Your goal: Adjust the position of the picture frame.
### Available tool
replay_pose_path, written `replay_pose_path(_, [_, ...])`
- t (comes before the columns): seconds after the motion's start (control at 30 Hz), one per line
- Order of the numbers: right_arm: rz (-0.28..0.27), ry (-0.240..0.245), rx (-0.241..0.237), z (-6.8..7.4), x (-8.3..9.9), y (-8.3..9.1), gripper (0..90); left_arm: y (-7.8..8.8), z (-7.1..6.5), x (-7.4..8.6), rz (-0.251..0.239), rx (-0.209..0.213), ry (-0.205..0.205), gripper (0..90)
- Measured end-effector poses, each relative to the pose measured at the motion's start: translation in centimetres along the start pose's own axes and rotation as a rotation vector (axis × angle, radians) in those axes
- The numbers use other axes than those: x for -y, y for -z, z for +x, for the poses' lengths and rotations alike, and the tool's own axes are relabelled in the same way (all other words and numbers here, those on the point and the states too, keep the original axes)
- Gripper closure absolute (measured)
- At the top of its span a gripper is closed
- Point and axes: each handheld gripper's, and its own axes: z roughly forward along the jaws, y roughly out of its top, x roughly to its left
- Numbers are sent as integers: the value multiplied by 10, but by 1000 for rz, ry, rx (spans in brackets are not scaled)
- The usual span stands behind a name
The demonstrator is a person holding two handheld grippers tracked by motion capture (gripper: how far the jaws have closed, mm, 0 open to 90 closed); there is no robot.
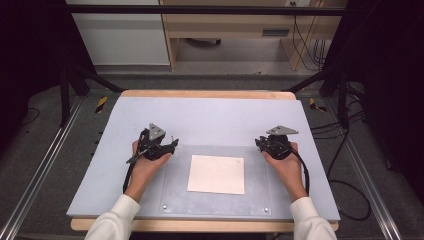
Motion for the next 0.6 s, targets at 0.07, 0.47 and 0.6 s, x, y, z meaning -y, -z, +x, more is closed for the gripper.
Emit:
replay_pose_path(0.07, [-9, -11, -4, 1, -1, 0, 784, 1, -2, 1, -5, 0, -11, 351])
replay_pose_path(0.47, [-12, -11, 11, 1, -1, -2, 848, -6, -1, 9, -15, 68, 36, 157])
replay_pose_path(0.6, [-14, -6, 12, 1, -1, -3, 848, -4, -4, 8, -45, 39, 22, 340])
